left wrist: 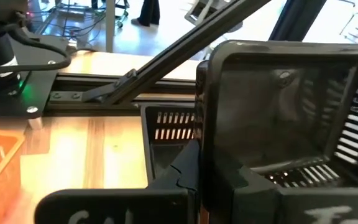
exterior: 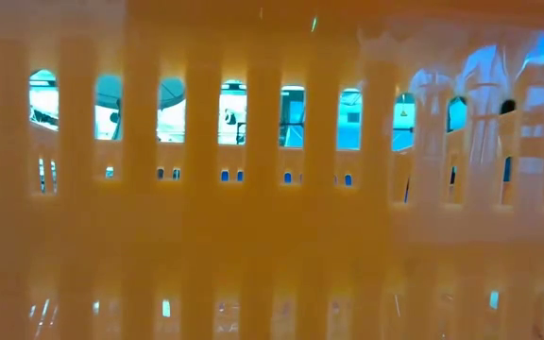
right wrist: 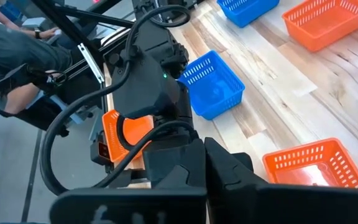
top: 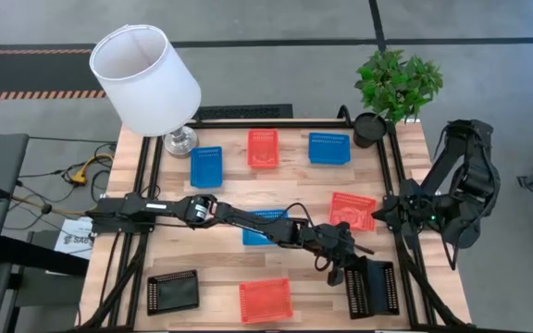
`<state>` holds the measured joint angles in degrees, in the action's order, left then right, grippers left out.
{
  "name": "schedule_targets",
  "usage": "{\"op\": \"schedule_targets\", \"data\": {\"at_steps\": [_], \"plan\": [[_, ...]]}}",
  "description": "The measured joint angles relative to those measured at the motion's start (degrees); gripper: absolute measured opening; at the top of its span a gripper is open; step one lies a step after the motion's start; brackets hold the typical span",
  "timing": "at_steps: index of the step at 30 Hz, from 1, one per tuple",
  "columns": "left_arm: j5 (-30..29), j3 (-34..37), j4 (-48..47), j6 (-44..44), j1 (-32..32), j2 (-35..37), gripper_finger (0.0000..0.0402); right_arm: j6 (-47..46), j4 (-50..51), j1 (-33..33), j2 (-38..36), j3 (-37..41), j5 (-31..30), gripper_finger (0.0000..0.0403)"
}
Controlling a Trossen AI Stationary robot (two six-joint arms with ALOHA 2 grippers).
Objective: Stack baskets by color
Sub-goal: Stack the top left black bin on top of the bottom right black bin
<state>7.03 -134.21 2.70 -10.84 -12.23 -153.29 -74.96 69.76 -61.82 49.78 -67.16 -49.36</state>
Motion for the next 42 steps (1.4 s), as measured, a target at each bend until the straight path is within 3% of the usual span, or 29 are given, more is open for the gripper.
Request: {"op": "schedule_targets", "data": {"at_steps": [10,27,36,42], "plan": [[-1.04,0.00,-0.19,0.36,0.00,-0.01,0.0004,0.00,0.02,0.00,0.00,0.00,0.07,0.0004],[-3.46,0.00,3.02,-0.92,0.11,0.00,0.0115,0.00,0.00,0.00,0.02,0.00,1.31,0.0007],[-0.71,0.00,4.28,-3.45,0.39,0.01,0.0139,0.00,0.00,0.00,0.02,0.00,1.40,0.0006],[4.89,-0.73,-0.28,-3.61,1.00,1.11,0.0142,-0.02,-0.49,0.00,0.02,0.00,4.65,0.0004]]}}
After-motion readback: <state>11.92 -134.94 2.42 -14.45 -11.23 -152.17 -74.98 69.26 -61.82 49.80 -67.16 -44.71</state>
